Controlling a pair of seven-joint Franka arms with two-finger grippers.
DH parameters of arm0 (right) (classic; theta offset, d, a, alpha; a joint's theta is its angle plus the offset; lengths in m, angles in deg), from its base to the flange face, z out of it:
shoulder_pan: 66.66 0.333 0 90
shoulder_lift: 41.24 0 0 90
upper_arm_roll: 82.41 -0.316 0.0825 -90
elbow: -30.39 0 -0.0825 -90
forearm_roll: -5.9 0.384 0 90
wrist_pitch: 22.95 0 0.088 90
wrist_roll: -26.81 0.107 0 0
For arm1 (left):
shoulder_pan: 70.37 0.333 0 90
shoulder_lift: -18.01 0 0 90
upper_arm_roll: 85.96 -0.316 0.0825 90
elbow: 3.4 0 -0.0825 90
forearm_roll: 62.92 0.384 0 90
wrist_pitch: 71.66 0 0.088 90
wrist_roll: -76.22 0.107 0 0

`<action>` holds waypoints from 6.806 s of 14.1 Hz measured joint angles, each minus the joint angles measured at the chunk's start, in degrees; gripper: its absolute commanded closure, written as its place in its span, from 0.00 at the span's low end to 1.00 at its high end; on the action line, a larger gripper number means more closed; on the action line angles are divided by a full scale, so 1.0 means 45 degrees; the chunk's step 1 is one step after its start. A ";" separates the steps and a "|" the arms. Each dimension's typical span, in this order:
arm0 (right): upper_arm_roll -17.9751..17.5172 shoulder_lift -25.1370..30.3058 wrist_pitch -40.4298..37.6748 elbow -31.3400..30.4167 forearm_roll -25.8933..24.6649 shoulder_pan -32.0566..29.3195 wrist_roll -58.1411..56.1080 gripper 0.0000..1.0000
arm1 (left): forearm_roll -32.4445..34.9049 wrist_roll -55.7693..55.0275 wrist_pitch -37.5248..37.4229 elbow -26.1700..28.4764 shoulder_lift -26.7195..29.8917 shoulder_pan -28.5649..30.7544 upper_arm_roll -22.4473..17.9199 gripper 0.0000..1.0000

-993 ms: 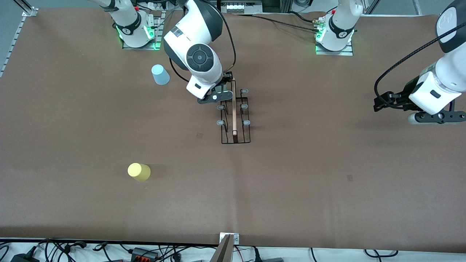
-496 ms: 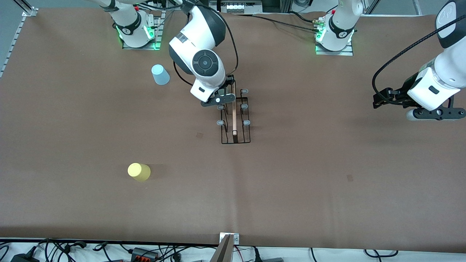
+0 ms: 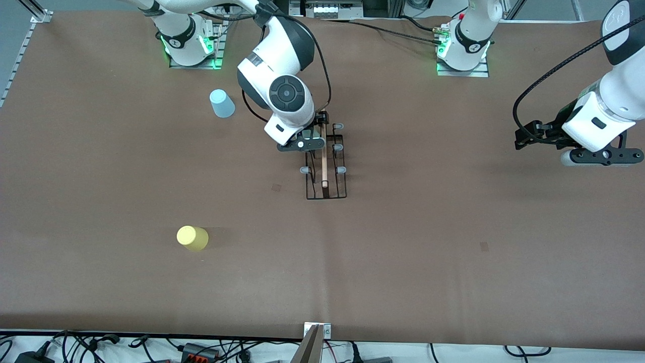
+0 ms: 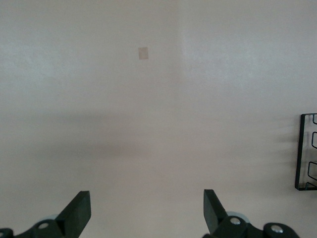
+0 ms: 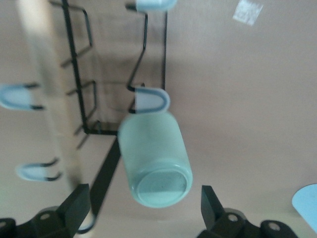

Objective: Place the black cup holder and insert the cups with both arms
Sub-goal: 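Open the right gripper and move it to the yellow cup, then grasp the yellow cup with the right gripper and lift it, then carry the yellow cup to the rack and hang it on a peg, then open the right gripper and pull it back from the rack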

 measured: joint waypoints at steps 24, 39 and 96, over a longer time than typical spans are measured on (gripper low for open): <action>0.3093 -0.3652 0.4102 0.2852 -0.1951 -0.4976 -0.5149 0.00 | 0.0006 0.0009 -0.0159 -0.0162 0.0149 0.0150 0.0035 0.00; 0.3090 -0.3898 0.4092 0.2937 -0.1956 -0.4993 -0.6191 0.75 | 0.0006 0.0008 -0.0190 -0.0162 0.0148 0.0168 0.0035 0.00; -0.1024 -0.1055 -0.0069 0.3468 -0.3836 -0.2005 0.0648 0.00 | 0.0007 0.0011 -0.0330 -0.0156 0.0111 0.0682 -0.0012 0.00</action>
